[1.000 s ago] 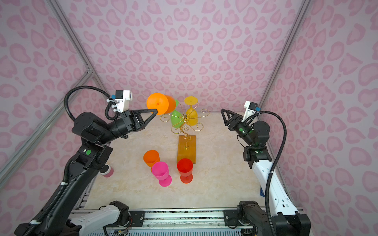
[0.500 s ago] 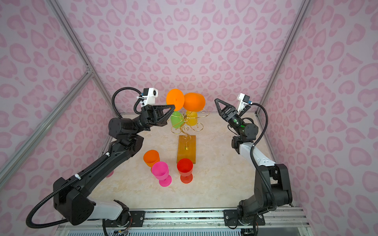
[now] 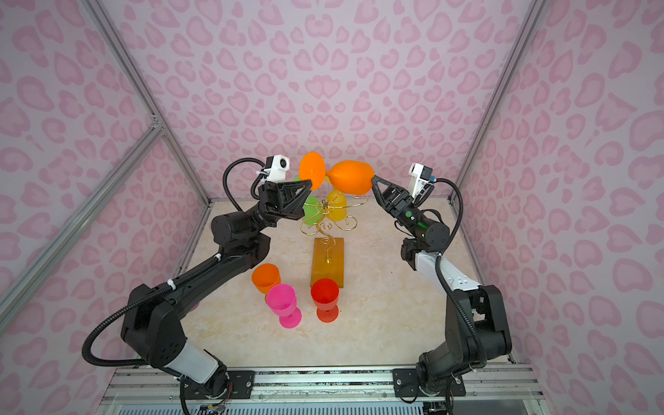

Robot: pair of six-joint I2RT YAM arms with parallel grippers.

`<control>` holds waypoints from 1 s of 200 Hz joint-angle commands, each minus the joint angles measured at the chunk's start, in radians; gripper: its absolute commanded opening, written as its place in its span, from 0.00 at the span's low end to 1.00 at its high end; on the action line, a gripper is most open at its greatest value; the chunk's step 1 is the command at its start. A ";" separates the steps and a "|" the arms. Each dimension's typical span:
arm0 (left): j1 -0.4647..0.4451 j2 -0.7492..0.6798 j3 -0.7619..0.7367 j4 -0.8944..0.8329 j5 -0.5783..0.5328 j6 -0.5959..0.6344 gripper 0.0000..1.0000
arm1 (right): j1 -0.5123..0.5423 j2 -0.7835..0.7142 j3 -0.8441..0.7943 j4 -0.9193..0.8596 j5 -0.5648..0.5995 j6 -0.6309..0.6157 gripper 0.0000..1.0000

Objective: Take the wine glass off the wine glass rack
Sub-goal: 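Close the right gripper on the orange glass bowl while the left holds its foot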

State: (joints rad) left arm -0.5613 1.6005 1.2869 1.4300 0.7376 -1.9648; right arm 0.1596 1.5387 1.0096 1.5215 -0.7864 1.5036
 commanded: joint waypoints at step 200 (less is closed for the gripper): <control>-0.009 0.149 0.052 0.145 -0.112 -0.202 0.02 | 0.058 -0.032 0.010 0.038 -0.123 -0.029 0.19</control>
State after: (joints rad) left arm -0.5682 1.7390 1.3285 1.5711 0.5980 -2.0930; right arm 0.2054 1.5124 1.0180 1.5307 -0.8303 1.4971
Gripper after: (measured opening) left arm 0.069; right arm 0.223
